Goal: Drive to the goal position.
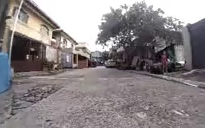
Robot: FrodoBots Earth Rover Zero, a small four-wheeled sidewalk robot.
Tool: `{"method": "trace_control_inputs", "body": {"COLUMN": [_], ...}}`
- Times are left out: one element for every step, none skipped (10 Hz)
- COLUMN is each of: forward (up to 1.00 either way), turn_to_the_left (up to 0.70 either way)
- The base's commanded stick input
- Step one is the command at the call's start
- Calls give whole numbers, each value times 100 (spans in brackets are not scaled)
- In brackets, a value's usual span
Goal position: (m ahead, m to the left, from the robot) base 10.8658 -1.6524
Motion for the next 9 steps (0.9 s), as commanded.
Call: {"method": "trace_control_inputs", "body": {"forward": [70,70,70,70,70,70,70,70,70], "turn_to_the_left": [0,0,0,0,0,0,0,0,0]}}
